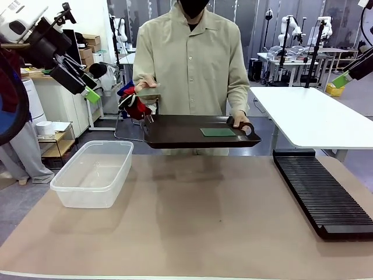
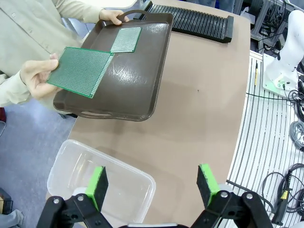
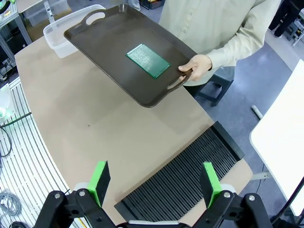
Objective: Sort PCBs into racks and boxes based on the side picked up.
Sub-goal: Pick up the Blank PCB handed by the Human.
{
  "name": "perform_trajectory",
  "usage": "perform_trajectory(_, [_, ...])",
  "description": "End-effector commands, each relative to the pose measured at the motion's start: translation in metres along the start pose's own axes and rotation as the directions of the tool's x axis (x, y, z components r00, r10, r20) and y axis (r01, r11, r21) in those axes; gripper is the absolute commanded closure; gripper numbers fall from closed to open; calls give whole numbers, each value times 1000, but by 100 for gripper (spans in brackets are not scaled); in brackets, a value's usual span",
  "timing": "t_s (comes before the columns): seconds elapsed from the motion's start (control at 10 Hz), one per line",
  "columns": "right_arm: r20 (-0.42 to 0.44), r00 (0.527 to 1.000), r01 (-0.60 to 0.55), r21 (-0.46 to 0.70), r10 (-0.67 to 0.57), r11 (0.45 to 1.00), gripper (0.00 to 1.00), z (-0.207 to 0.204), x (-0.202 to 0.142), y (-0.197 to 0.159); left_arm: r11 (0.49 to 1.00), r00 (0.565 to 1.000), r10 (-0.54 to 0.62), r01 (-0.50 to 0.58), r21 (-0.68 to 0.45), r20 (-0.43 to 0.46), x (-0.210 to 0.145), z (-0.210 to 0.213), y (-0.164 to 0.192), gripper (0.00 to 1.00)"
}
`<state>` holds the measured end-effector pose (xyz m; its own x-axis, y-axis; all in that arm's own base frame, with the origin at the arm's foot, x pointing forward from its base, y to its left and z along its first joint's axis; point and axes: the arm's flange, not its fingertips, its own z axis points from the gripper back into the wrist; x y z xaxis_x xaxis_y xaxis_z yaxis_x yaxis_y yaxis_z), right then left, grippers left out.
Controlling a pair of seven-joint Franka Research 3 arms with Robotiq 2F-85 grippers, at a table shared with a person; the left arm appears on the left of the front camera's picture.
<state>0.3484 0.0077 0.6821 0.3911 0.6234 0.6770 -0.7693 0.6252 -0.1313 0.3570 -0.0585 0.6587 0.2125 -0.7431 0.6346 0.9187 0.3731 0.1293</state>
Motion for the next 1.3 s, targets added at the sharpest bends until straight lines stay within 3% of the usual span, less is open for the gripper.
perform_trajectory(0.0, [-1,1000,0,2,0,1000,0,0,0,0,1000,1000,-1,1,-4,3,0,0,0,0])
perform_trajectory(1.2, [-1,1000,0,2,0,1000,0,0,0,0,1000,1000,-1,1,-4,3,0,0,0,0])
